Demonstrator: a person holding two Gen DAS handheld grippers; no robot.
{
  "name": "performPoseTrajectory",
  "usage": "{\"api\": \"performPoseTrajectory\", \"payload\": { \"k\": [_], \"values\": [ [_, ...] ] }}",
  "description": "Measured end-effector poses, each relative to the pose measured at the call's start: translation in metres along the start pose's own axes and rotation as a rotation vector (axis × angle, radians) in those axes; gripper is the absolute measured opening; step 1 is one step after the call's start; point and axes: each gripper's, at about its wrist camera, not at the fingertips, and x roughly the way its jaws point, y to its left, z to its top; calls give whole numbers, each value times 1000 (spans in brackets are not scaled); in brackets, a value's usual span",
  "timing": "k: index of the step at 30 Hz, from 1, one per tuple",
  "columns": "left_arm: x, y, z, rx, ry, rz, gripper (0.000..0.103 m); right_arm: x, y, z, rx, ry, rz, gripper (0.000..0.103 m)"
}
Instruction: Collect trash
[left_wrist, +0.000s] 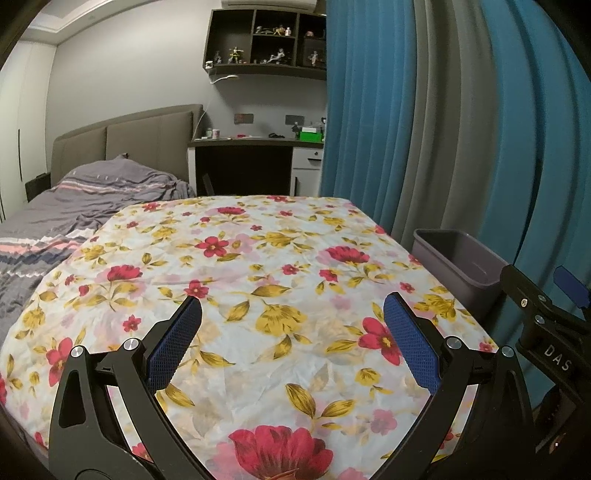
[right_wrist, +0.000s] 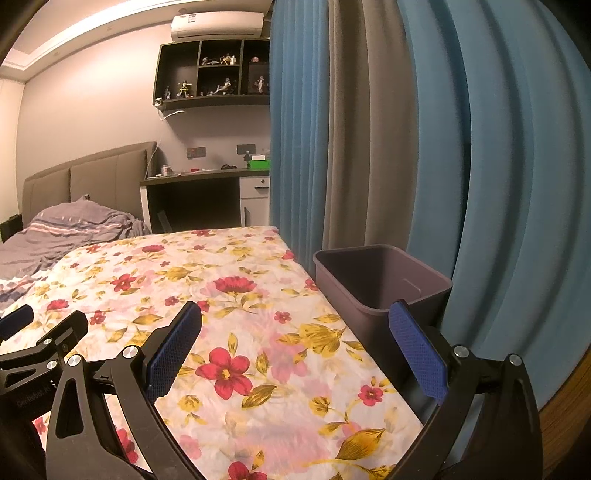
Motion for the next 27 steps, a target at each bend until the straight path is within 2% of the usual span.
{"api": "performPoseTrajectory", "payload": {
  "k": [27],
  "values": [
    [3, -6, -1, 2, 3, -10, 97, -1, -6, 2, 9, -2, -4, 98]
  ]
}}
